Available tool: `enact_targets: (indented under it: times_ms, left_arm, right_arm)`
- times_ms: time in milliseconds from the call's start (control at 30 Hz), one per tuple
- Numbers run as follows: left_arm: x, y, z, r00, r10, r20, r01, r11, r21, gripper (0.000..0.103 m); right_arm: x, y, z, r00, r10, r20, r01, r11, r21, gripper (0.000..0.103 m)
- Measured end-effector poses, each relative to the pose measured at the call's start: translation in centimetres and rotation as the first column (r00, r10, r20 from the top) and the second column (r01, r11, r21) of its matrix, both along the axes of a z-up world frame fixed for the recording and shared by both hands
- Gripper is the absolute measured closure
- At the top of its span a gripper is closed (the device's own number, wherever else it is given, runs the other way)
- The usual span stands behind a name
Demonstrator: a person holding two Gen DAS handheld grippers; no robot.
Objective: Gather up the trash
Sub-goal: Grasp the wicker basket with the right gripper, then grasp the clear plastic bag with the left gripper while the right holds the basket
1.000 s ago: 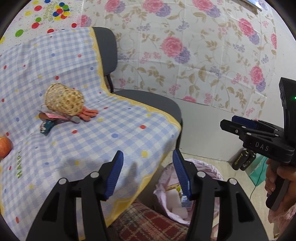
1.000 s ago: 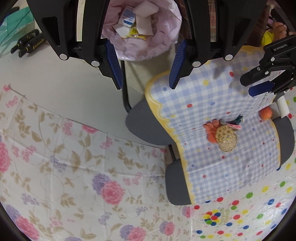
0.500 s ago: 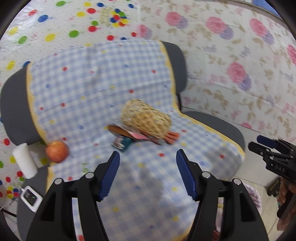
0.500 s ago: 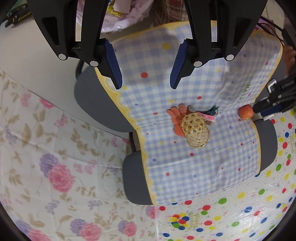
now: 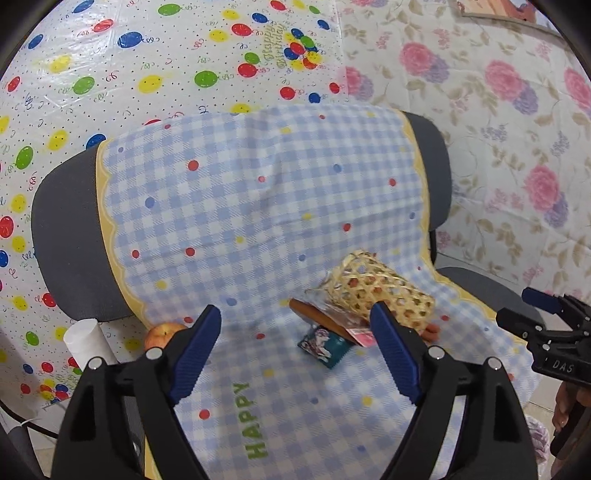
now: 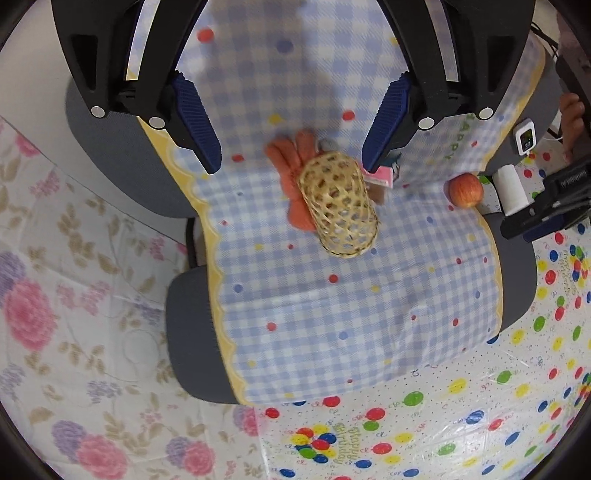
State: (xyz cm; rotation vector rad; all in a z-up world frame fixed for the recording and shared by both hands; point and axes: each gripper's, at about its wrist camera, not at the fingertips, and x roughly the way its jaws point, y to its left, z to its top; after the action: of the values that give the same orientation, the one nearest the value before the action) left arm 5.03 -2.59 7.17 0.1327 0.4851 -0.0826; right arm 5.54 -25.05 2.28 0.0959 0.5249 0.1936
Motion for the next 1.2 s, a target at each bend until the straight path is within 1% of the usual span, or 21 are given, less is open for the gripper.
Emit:
enact_targets:
  times_ms: [100,200,333,467,500,600,667,700,733,800,833,867,900,1000,1100,1167,1200]
  left_arm:
    - [1.7,0.2,-2.0,0.999,0.027,-0.031,-0.026,1.0,0.016,0.022]
    - [3.2,0.8,-4.3,0.996,0.039,-0.084,-0.039,0.999,0.001,0.022]
    - [4.8,1.7,-6.8,0.99,0.051,-0.128,-0.053,0.999,-0.011,0.022]
    - [5.7,2.5,-8.1,0.985,0.057,-0.16,-0.062,0.998,-0.027,0.022]
    - [5.9,2.6,-8.3,0.984,0.055,-0.168,-0.061,0.998,-0.034,0.022]
    - [5.9,2.8,-8.4,0.983,0.039,-0.181,-0.05,0.997,-0.058,0.022]
    - [5.7,2.7,-8.2,0.983,0.025,-0.182,-0.037,0.997,-0.065,0.022]
    - [5.5,2.5,-8.1,0.983,0.015,-0.181,-0.027,0.997,-0.067,0.022]
    - [5.4,2.2,-8.1,0.983,0.005,-0.182,-0.018,0.997,-0.069,0.022]
    - [5.0,1.6,-8.0,0.984,-0.017,-0.18,0.004,0.997,-0.071,0.022]
    - [4.9,1.2,-7.9,0.984,-0.028,-0.176,0.016,0.998,-0.068,0.022]
    - [4.8,0.9,-7.9,0.984,-0.033,-0.175,0.022,0.998,-0.065,0.022]
    - [4.8,0.4,-7.9,0.984,-0.043,-0.175,0.033,0.997,-0.063,0.022]
    - [4.9,-0.8,-8.0,0.98,-0.072,-0.184,0.059,0.996,-0.074,0.023]
    - [5.3,-2.0,-8.2,0.978,-0.091,-0.187,0.078,0.994,-0.08,0.024]
    - [5.8,-2.7,-8.5,0.975,-0.098,-0.198,0.082,0.993,-0.088,0.029]
    - [6.4,-3.0,-8.9,0.972,-0.096,-0.214,0.078,0.993,-0.093,0.033]
  right_arm:
    - [2.7,1.3,-0.8,0.999,0.037,-0.028,-0.038,0.999,-0.006,0.02]
    - [5.3,2.6,-1.9,0.997,0.054,-0.051,-0.056,0.998,-0.043,0.02]
    - [7.7,4.2,-3.2,0.994,0.074,-0.081,-0.079,0.995,-0.066,0.02]
    - [9.6,5.6,-3.9,0.991,0.098,-0.091,-0.106,0.991,-0.088,0.02]
    - [10.2,6.2,-4.1,0.99,0.103,-0.094,-0.113,0.988,-0.105,0.02]
    - [11.7,7.4,-4.8,0.989,0.096,-0.111,-0.112,0.982,-0.153,0.02]
    - [12.4,8.0,-5.2,0.987,0.102,-0.124,-0.123,0.977,-0.177,0.022]
    - [12.3,8.1,-5.2,0.986,0.109,-0.127,-0.131,0.975,-0.178,0.026]
    - [12.0,8.3,-5.2,0.986,0.111,-0.125,-0.133,0.974,-0.182,0.028]
    - [11.0,8.2,-4.9,0.989,0.104,-0.105,-0.122,0.974,-0.19,0.031]
    - [10.2,7.8,-4.6,0.99,0.104,-0.095,-0.12,0.977,-0.176,0.032]
    - [9.7,7.4,-4.2,0.991,0.104,-0.085,-0.116,0.981,-0.156,0.032]
    - [8.6,6.4,-3.5,0.994,0.095,-0.058,-0.102,0.988,-0.118,0.032]
    - [6.2,3.9,-1.5,0.998,0.058,0.007,-0.057,0.997,-0.06,0.032]
    - [4.2,1.2,-0.2,0.999,-0.004,0.049,0.006,0.999,-0.048,0.032]
    - [3.2,-0.4,0.0,0.997,-0.05,0.065,0.054,0.997,-0.057,0.032]
    - [3.0,-1.0,-0.1,0.996,-0.066,0.067,0.07,0.996,-0.061,0.032]
